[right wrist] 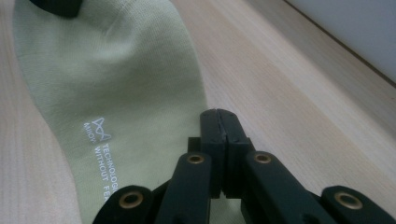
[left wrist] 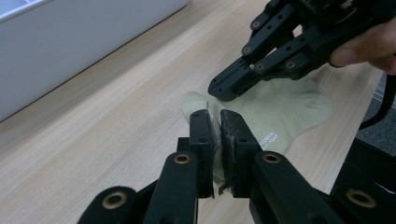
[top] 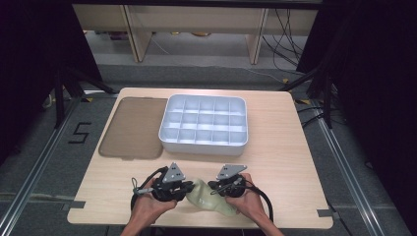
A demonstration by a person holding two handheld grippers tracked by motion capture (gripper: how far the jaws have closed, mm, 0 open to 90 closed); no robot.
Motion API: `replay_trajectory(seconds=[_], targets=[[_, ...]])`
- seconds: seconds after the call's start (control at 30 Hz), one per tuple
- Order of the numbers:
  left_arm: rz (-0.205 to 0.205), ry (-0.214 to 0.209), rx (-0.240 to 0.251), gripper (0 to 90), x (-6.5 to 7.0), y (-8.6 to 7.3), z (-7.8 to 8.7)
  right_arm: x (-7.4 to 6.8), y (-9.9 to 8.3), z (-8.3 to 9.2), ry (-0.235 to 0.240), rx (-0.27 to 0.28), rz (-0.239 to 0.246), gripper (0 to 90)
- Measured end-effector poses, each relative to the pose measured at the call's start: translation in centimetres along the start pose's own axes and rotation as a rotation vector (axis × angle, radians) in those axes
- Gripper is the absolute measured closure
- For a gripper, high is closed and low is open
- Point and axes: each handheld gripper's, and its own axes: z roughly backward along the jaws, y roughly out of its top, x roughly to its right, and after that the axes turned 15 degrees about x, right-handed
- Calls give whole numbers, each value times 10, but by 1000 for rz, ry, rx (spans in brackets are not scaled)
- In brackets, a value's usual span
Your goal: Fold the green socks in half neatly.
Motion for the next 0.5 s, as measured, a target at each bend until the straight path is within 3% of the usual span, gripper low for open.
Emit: replay_trajectory(seconds=[0.07,0.27,0.4,0.5], targets=[[3,-11,5,831,0,0,-2,0,0,-4,2,-8,-25,900],[3,0,8,831,0,1,0,1,1,-2,2,2,-21,900],[3,-3,10,831,-1,1,2,-1,4,12,13,31,-27,900],[9,-3,19,830,-1,2,3,0,-1,34,-2,29,-24,900]])
